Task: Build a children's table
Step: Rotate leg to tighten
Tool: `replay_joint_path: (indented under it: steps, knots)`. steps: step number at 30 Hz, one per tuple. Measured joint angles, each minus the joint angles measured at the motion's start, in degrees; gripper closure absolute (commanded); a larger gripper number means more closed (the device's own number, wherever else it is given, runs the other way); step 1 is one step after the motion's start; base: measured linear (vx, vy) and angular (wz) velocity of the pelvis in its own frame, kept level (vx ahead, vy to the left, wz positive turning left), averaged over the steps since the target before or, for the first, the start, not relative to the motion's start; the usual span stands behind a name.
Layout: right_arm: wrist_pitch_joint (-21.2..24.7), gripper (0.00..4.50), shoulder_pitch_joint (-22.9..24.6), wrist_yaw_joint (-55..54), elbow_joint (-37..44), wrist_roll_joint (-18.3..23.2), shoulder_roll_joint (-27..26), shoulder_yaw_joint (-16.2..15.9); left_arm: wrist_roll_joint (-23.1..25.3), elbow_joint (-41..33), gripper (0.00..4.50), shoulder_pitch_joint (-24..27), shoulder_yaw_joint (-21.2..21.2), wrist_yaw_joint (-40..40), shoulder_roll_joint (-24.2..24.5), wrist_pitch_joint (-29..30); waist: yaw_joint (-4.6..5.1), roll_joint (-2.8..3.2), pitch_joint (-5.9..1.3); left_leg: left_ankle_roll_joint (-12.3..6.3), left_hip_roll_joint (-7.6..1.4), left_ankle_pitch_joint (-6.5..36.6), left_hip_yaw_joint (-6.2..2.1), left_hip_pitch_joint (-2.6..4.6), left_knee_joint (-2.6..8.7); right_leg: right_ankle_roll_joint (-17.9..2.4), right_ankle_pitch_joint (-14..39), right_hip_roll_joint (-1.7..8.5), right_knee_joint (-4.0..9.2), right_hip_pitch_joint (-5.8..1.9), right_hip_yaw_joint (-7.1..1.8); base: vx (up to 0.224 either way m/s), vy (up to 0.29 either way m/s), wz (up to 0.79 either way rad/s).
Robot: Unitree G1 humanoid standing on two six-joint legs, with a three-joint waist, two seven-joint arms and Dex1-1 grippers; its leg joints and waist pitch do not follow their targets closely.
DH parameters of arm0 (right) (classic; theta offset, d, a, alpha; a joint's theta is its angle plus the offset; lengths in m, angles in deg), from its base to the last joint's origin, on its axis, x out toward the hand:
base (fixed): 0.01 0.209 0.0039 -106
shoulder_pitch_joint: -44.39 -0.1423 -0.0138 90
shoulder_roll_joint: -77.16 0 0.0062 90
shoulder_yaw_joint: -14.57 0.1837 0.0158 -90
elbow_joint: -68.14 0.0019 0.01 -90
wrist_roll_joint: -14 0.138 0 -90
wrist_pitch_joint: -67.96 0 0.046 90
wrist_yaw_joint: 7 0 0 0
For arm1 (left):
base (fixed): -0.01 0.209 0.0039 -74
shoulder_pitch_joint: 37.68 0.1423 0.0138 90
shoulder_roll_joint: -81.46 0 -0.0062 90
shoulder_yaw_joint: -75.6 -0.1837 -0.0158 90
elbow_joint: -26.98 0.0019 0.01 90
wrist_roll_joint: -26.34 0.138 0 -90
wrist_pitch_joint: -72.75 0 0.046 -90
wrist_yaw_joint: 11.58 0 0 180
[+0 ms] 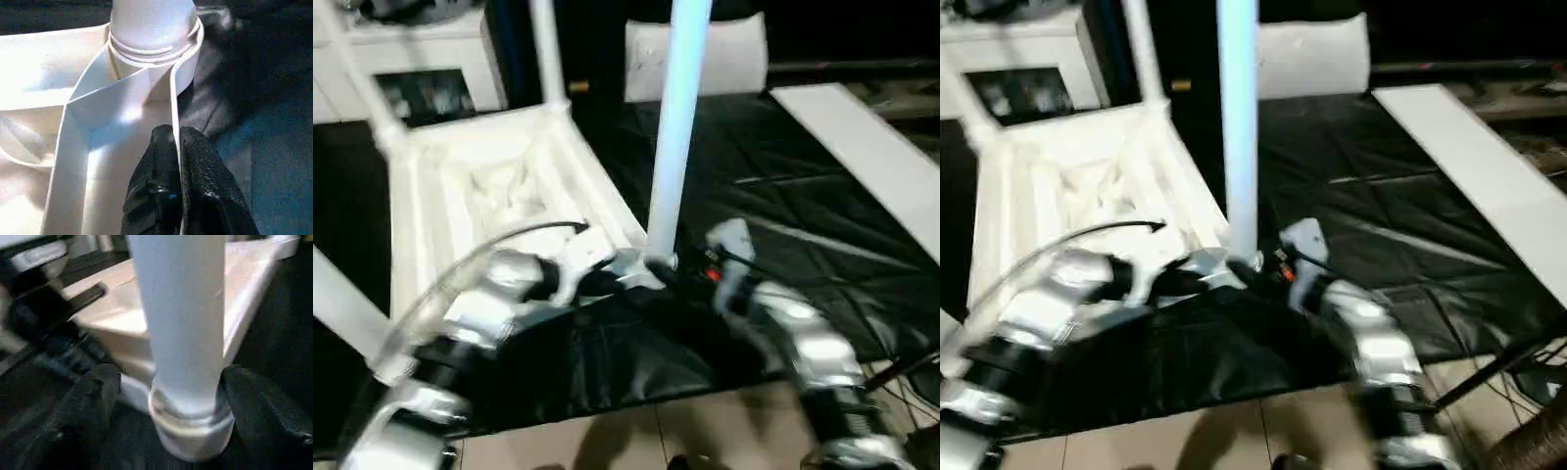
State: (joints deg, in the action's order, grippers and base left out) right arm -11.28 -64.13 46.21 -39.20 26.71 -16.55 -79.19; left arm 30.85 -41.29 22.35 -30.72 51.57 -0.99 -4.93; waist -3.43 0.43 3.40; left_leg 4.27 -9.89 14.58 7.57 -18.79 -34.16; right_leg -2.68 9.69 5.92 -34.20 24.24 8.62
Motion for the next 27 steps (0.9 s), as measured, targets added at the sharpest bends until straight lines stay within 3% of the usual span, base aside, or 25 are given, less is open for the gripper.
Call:
replay_joint_path:
  steps: [3,11,18,27]
  knots:
    - [0.3,0.45,0.2,5.6,1.2,1.0,3.0,-1.6,-0.7,1.2,4.50,-0.1,-0.8,4.4,3.0,-4.5,-0.62,-0.01,-0.01,-0.01,-0.36,0.0,0.05,-0.20,-0.19,-0.2,0.1,-0.41,-0.18,0.20,0.09,0.000,0.000,0.00]
    - [1.0,0.45,-2.1,21.0,1.5,2.9,9.4,-5.8,-1.7,5.1,4.50,-2.2,-4.1,16.8,6.0,-12.1,-3.13,-0.16,-0.08,0.64,-0.59,-0.4,0.28,-0.05,-0.38,-0.1,0.0,-0.57,-0.15,0.00,-0.06,0.000,0.000,0.00]
    - [0.9,1.06,-5.1,27.3,-0.1,3.1,10.0,-8.8,-1.8,7.1,4.50,-3.9,-6.7,21.2,5.5,-15.6,-4.69,-0.53,-0.21,0.74,-0.69,-0.4,0.41,0.19,-0.37,-0.1,0.0,-0.57,-0.10,-0.30,-0.07,0.000,0.000,0.00]
    - [1.6,1.65,-7.3,32.0,-2.2,3.0,10.4,-11.3,-1.9,8.1,4.50,-4.7,-8.0,24.2,4.7,-18.2,-5.25,-0.60,-0.21,0.75,-0.77,-0.4,0.50,0.14,-0.37,-0.4,-0.2,-0.57,-0.10,-0.29,-0.04,0.000,0.000,0.00]
